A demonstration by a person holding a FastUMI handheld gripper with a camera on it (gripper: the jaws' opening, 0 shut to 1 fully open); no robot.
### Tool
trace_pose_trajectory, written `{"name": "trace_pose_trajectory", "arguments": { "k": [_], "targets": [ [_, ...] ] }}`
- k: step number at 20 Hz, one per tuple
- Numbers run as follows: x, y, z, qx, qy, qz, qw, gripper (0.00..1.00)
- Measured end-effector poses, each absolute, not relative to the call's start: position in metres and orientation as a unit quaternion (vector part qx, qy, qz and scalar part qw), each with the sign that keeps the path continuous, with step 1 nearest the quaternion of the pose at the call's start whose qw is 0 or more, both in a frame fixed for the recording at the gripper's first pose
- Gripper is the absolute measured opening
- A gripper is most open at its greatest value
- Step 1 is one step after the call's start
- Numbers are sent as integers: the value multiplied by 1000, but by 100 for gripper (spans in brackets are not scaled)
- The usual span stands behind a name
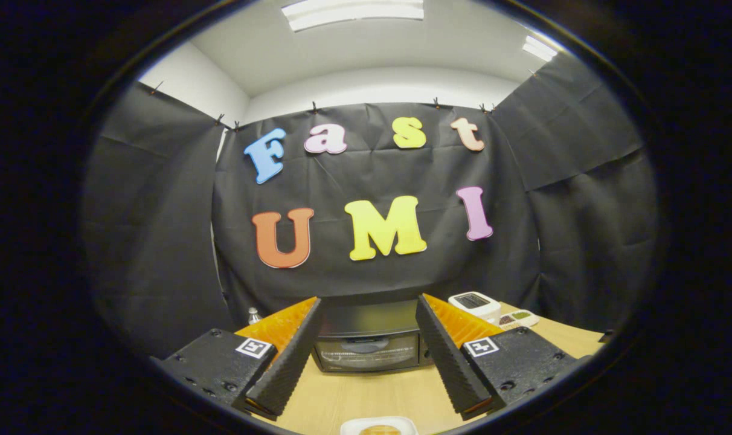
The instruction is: Open the toaster oven, put the food inside, and close the toaster oven door.
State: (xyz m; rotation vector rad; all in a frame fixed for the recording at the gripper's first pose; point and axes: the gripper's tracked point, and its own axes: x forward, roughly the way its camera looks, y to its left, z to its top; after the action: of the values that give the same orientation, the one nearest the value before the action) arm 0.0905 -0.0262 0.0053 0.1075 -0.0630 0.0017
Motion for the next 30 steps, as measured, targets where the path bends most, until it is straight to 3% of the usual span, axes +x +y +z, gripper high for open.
{"name": "trace_pose_trajectory", "arguments": {
  "k": [11, 18, 24, 30],
  "targets": [
    [210, -6, -48, -7, 31, -7, 999, 100],
    [277, 16, -105, 9, 86, 25, 996, 100],
    [318, 9, -167, -1, 165, 10, 986, 100],
    [336, 8, -193, -9, 194, 4, 981, 100]
  ]
}}
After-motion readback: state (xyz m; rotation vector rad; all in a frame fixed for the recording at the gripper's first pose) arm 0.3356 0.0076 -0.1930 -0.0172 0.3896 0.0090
